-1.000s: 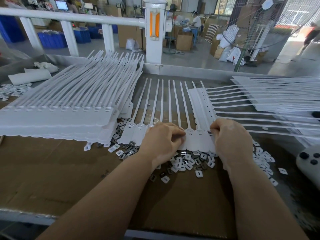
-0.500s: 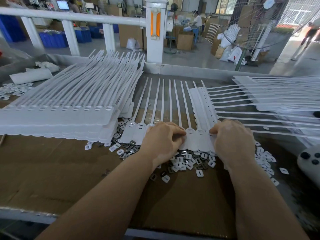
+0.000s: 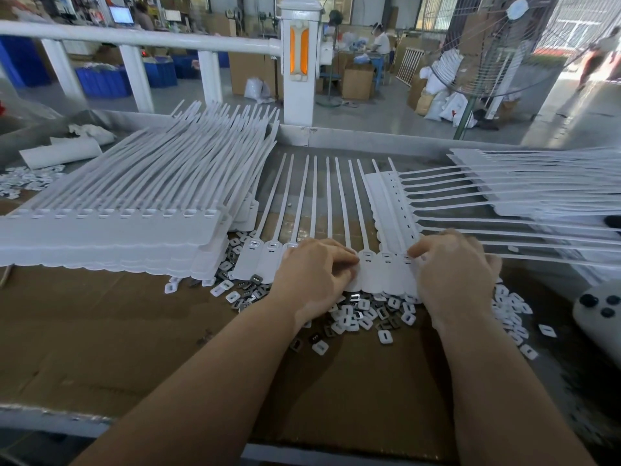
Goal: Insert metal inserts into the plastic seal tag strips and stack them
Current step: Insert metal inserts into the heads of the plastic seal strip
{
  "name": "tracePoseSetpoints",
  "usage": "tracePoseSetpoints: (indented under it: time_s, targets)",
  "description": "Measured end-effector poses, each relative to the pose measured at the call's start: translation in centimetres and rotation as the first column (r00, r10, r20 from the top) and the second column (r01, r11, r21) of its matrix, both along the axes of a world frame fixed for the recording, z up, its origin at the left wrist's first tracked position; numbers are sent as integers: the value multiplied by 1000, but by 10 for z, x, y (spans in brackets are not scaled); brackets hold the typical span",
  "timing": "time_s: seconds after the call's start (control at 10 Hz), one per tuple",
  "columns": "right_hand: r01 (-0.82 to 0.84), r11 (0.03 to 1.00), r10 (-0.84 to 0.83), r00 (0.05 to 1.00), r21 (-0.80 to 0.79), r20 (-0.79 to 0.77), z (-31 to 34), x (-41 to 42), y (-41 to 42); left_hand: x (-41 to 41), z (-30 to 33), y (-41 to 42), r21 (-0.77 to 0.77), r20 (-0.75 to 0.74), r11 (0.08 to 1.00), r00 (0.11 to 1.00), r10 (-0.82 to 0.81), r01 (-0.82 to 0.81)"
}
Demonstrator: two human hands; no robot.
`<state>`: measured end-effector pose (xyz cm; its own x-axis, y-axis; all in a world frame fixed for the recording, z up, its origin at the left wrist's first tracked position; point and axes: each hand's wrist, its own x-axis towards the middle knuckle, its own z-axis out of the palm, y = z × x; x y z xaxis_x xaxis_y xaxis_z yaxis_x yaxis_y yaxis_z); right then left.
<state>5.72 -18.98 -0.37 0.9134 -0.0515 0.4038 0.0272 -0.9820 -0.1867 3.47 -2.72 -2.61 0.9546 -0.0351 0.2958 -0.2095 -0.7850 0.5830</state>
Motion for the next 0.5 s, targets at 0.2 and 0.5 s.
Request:
tracePoseSetpoints:
  time_s: [0.2,0.5]
  targets:
    - [-12,995,10,1000,96,12,-1,5,-3,0,0,0,-12,-6,1000,1000,-2,2]
    - [-48,996,43,997,-69,-70,1,1,2,0,0,0,-2,1,1000,1000,-9,9]
